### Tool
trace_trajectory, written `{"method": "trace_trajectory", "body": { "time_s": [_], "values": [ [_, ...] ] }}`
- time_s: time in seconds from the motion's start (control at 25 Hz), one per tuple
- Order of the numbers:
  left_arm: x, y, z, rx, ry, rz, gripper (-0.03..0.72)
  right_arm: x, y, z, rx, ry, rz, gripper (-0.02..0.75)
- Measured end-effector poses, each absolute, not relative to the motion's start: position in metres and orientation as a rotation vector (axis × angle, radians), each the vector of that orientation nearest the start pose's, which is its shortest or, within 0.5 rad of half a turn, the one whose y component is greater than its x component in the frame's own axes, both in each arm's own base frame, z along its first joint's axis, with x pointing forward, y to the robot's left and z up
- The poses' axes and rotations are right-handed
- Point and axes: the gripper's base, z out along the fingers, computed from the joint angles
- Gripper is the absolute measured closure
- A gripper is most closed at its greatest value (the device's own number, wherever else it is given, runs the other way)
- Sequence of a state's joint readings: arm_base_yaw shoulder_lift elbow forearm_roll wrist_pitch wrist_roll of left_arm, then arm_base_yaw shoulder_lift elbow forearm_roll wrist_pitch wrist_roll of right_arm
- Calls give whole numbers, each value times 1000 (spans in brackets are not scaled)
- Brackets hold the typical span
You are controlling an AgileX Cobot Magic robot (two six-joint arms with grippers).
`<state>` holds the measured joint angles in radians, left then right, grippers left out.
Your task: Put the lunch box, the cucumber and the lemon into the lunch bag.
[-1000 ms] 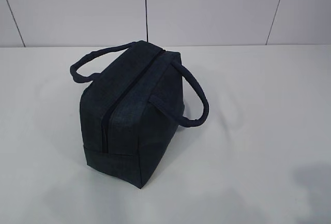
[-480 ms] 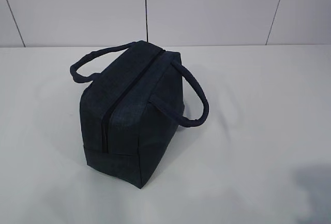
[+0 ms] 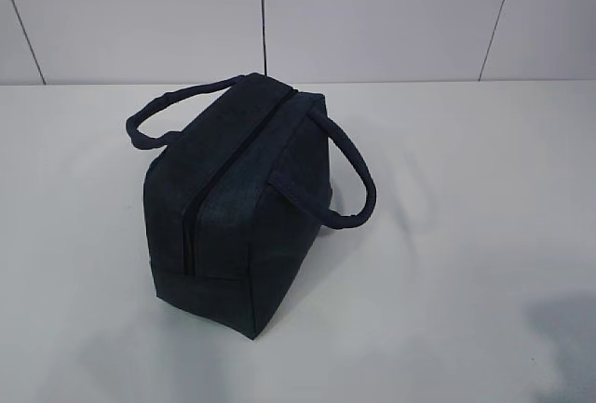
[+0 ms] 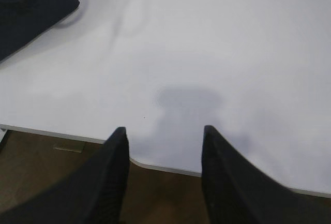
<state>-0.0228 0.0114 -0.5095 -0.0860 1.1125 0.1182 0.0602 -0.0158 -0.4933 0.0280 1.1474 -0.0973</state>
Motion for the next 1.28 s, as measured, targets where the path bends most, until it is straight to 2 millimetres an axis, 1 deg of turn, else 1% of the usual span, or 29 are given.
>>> {"method": "trace_trajectory", "body": {
  "time_s": [1.24,1.28],
  "values": [
    [-7,-7,276,154,2089,-46,449,-10,2,268,-170,2115,12,391],
    [-7,-7,276,154,2089,-46,449,-10,2,268,-172,2115,11,408]
  ]
}}
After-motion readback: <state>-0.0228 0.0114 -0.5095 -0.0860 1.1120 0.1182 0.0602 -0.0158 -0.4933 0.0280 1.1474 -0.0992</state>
